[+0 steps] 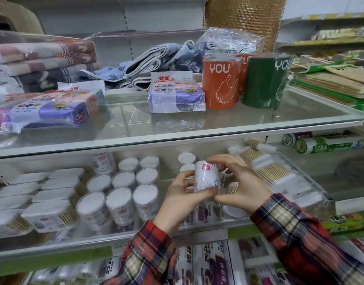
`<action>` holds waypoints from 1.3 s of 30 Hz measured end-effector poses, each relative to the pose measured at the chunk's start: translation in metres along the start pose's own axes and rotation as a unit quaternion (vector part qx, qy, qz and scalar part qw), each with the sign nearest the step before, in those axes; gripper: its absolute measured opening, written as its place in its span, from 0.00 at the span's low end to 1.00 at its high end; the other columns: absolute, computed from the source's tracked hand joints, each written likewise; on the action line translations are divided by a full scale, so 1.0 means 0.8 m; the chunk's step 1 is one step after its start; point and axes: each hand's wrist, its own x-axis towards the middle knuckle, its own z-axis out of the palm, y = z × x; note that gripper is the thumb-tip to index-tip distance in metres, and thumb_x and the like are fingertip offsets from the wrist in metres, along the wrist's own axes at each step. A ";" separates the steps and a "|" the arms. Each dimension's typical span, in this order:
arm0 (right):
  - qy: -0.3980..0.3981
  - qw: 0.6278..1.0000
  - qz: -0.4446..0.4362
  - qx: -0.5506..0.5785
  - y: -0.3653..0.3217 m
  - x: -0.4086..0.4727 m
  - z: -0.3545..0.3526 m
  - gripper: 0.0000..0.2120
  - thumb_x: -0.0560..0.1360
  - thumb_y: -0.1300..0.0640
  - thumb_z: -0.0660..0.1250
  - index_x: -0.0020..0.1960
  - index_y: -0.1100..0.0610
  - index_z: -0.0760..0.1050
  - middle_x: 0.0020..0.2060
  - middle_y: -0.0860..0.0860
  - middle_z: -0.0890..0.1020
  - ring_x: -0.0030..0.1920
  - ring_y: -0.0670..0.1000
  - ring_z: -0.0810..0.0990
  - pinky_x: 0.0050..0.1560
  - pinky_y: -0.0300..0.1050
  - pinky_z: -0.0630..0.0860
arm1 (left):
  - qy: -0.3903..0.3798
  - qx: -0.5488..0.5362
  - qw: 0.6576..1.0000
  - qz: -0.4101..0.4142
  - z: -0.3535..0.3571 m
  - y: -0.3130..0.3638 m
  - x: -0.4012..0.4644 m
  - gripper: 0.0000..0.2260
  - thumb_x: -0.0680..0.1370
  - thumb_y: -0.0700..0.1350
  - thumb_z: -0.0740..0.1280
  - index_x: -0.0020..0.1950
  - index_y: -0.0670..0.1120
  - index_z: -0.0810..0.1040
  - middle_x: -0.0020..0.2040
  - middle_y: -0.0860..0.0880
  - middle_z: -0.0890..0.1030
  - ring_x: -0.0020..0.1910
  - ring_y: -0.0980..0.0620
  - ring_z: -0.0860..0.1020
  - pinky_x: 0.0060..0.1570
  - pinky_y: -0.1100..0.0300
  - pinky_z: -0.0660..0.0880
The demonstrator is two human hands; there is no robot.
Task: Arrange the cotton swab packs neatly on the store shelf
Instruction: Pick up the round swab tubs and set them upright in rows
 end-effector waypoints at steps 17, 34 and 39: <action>0.053 0.890 0.284 0.352 0.019 0.002 -0.007 0.10 0.74 0.56 0.67 0.56 0.51 0.78 0.54 0.51 0.82 0.52 0.51 0.82 0.54 0.50 0.78 | -0.090 -0.144 0.985 -0.042 -0.007 -0.003 -0.004 0.27 0.68 0.41 0.76 0.65 0.43 0.73 0.53 0.43 0.84 0.51 0.45 0.83 0.48 0.57 0.79; -0.037 0.844 0.361 0.394 0.037 0.049 -0.016 0.21 0.69 0.52 0.73 0.60 0.57 0.76 0.52 0.55 0.84 0.53 0.54 0.83 0.57 0.52 0.78 | 0.070 0.052 0.993 0.081 0.022 0.009 0.026 0.37 0.53 0.53 0.81 0.59 0.53 0.72 0.56 0.53 0.80 0.52 0.55 0.80 0.53 0.55 0.79; -0.044 0.840 0.351 0.412 0.044 0.045 -0.016 0.25 0.62 0.49 0.74 0.57 0.56 0.77 0.51 0.54 0.84 0.52 0.52 0.82 0.56 0.48 0.75 | 0.079 0.071 0.990 0.091 0.025 0.003 0.028 0.35 0.58 0.47 0.83 0.59 0.53 0.71 0.55 0.56 0.79 0.52 0.57 0.79 0.53 0.55 0.79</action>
